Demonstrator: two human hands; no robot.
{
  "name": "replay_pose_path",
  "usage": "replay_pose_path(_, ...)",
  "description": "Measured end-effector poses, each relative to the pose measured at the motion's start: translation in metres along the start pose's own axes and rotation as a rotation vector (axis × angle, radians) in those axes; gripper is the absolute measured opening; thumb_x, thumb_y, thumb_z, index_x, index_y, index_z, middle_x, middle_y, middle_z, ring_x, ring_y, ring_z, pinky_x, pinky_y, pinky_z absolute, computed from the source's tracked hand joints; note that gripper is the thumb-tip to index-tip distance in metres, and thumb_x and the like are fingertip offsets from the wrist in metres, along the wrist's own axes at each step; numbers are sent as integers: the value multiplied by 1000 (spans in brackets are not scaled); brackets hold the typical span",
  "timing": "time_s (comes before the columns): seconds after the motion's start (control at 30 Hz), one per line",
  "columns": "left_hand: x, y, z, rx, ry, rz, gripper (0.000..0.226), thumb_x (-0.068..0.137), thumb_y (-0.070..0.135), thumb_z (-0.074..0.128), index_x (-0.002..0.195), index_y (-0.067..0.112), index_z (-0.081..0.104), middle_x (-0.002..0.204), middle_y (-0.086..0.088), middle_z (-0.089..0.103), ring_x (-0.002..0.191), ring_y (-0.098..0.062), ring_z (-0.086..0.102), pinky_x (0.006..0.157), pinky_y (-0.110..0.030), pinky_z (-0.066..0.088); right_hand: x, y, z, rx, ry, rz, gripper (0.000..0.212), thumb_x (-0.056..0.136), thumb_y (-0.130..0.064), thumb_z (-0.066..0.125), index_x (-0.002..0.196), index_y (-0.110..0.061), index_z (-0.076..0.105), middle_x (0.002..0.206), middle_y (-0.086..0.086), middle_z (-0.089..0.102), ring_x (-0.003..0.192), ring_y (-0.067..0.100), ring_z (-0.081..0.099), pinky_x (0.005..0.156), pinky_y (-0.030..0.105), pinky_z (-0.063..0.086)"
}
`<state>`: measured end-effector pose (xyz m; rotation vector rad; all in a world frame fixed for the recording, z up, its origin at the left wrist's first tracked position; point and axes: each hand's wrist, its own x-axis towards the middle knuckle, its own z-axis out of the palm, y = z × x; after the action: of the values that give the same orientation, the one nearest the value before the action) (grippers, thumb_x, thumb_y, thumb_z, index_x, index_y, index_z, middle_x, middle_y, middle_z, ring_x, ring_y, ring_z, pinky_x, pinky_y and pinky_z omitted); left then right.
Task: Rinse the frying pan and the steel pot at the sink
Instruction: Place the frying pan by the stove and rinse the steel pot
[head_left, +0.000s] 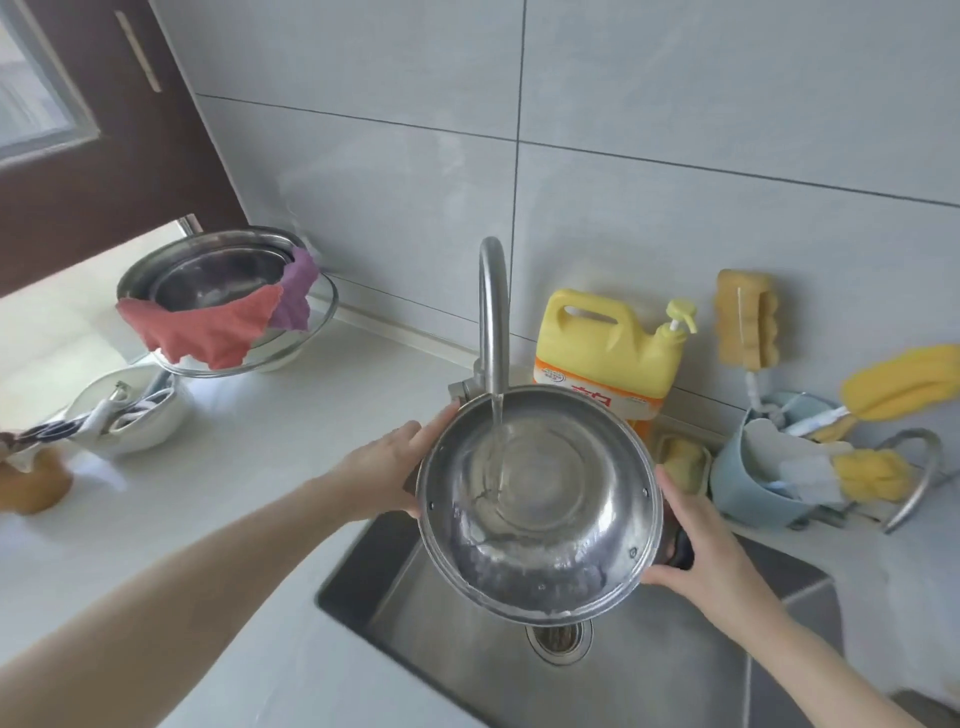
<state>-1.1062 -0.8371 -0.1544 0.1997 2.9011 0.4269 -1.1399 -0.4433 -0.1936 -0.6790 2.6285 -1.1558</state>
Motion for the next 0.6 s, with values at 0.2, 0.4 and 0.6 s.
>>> replay_pose_path(0.2, -14, 9, 50, 100, 406, 117, 148, 52, 42, 94, 156, 29, -11, 94, 1, 44, 77, -19, 56, 50, -27, 48, -22, 10, -5, -279, 151, -103, 131, 60, -12, 92, 149, -54, 5, 116, -20, 35, 77, 1, 53, 67, 14, 48)
replay_pose_path(0.4, -22, 8, 62, 108, 631, 211, 144, 52, 23, 97, 157, 16, -1, 99, -5, 42, 79, -21, 44, 46, -32, 46, -33, 0, -14, -421, 265, -212, 120, 47, -9, 96, 144, -30, 29, 113, 6, 45, 82, 18, 61, 49, 30, 54)
replay_pose_path(0.6, -33, 9, 65, 141, 693, 215, 112, 77, 32, 74, 157, 15, -2, 101, -7, 44, 81, -22, 47, 47, -33, 48, -37, -10, -15, -452, 214, -252, 123, 57, -20, 92, 152, -35, 16, 109, 9, 46, 74, 24, 66, 45, 29, 55)
